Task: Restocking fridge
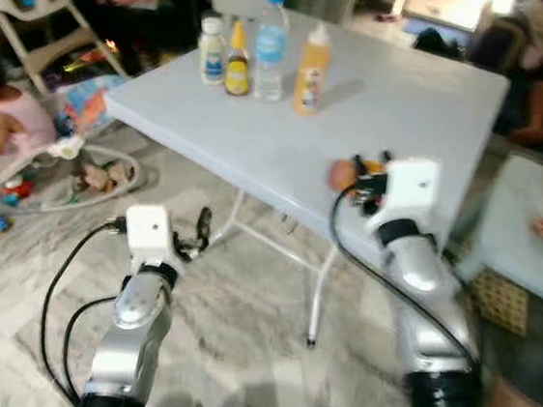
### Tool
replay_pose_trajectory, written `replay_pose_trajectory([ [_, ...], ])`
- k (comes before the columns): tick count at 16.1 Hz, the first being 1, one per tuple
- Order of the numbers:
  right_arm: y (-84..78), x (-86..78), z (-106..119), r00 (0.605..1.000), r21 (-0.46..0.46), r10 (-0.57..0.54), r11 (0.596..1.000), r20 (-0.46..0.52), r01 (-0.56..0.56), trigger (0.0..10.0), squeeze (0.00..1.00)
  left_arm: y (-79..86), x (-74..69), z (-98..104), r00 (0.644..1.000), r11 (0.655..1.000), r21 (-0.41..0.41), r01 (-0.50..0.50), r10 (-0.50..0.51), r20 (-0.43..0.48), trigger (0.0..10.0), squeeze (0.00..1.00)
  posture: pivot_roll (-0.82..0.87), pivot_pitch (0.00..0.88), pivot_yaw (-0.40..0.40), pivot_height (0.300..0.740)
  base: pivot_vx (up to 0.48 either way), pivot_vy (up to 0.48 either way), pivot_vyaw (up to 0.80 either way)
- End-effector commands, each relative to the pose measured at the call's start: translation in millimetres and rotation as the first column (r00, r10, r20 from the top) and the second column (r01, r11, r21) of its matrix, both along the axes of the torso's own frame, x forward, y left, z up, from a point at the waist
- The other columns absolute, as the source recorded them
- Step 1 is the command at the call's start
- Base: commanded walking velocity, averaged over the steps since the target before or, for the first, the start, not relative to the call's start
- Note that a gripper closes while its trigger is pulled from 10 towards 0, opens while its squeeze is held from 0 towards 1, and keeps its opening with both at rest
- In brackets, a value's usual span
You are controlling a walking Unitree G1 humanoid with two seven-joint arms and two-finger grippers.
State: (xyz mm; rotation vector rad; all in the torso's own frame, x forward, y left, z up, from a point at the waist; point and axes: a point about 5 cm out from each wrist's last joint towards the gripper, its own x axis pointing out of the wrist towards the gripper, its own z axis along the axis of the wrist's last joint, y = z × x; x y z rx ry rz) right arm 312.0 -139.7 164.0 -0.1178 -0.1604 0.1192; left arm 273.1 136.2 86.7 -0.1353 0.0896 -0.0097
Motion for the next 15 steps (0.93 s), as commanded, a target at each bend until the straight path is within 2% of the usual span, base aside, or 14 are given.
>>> replay_pose_trajectory([
  [1, 2.7, 3.6, 5.7, 1.000, 0.003, -0.001, 1.000, 0.018, 0.001, 10.0, 0.00, 1.2, 1.3, 3.3, 1.000, 1.000, -0.002, -0.010, 0.010, 0.016, 10.0, 0.00, -0.04, 0.030, -0.023, 0.740, 0.000, 0.000, 0.00],
  [6, -1.0, 8.7, 14.0, 0.997, -0.004, -0.042, 0.999, 0.057, 0.042, 10.0, 0.00, 2.0, 2.9, 5.1, 1.000, 1.000, 0.003, -0.015, 0.015, 0.025, 10.0, 0.00, -0.04, 0.029, -0.013, 0.740, 0.000, 0.000, 0.00],
  [11, -28.7, 17.5, 34.9, 0.961, -0.028, -0.235, 0.970, 0.147, 0.242, 10.0, 0.00, -1.9, 6.4, 6.1, 0.999, 1.000, 0.006, 0.003, -0.003, 0.032, 10.0, 0.00, -0.05, 0.020, 0.003, 0.740, 0.000, 0.000, 0.00],
  [15, -33.0, 26.8, 51.7, 0.950, 0.033, -0.248, 0.969, 0.192, 0.246, 10.0, 0.00, -3.7, 9.2, 7.2, 0.999, 1.000, 0.011, 0.021, -0.021, 0.037, 10.0, 0.00, -0.06, 0.016, 0.020, 0.740, 0.000, 0.000, 0.00],
])
